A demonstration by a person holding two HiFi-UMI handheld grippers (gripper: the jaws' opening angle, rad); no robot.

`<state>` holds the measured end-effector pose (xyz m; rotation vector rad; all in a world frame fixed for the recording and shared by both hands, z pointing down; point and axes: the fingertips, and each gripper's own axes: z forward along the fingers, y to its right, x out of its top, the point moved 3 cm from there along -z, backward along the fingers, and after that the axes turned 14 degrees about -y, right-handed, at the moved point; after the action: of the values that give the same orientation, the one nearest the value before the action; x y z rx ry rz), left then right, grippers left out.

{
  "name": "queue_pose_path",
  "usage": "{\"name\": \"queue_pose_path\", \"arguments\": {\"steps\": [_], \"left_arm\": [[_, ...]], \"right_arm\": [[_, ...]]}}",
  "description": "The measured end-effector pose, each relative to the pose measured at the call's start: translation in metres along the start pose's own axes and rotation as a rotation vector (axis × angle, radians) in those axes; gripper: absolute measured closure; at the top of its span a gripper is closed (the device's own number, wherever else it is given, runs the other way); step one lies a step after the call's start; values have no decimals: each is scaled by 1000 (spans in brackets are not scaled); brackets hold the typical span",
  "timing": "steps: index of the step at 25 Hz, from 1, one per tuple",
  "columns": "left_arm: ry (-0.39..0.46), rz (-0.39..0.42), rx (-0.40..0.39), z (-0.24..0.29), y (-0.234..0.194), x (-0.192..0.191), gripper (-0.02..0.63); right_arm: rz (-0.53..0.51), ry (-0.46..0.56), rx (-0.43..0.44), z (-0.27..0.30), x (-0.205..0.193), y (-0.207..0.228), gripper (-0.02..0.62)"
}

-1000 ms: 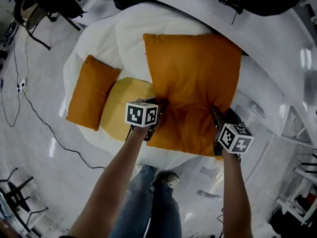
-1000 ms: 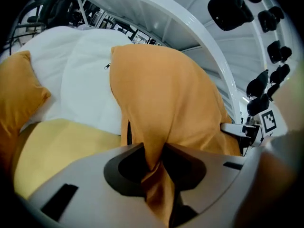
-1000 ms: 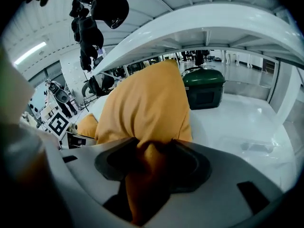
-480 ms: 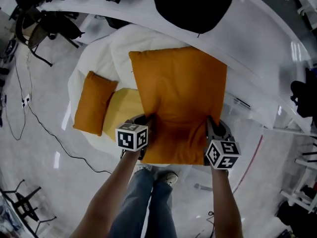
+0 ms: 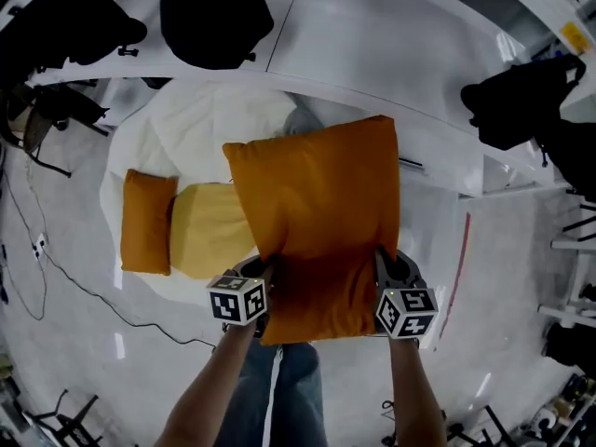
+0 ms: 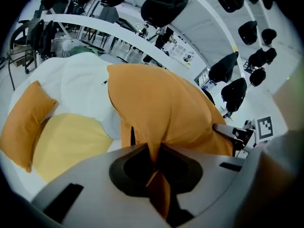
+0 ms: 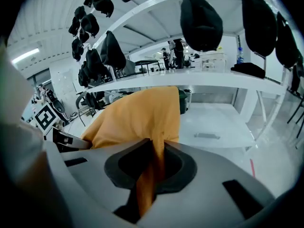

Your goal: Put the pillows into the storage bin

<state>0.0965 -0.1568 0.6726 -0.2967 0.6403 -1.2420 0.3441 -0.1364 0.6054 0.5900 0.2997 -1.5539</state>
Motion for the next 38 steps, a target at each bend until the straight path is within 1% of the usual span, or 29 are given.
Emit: {"name": "queue_pose_path", "arguments": {"steps": [6, 11, 15, 20, 24, 29, 32, 36, 38], "left_arm": [[-66, 92, -46, 44, 62, -11, 552], [-118, 147, -78, 89, 112, -15, 552], [-146, 178, -89, 128, 146, -17, 552], [-165, 205, -84, 177, 173, -21, 552], [-179, 229, -69, 213, 183, -27, 552], [-195, 260, -26, 251, 176, -37, 552], [-210, 304, 0, 273, 168, -45, 552], [-177, 375, 23, 292, 154, -52, 551], [-176, 419, 47, 299, 148, -54, 541]], "right_arm": [[101, 12, -76, -38, -46, 64, 558], [160, 7, -143, -60, -76, 122, 555], [197, -2, -193, -66, -98, 168, 551], [231, -19, -237, -57, -126, 218, 545], [250, -38, -259, -39, -150, 251, 535], [230, -56, -274, -4, -174, 277, 520], [225, -73, -289, 16, -192, 286, 512], [238, -92, -305, 41, -214, 290, 495], [252, -98, -311, 49, -225, 292, 476]]}}
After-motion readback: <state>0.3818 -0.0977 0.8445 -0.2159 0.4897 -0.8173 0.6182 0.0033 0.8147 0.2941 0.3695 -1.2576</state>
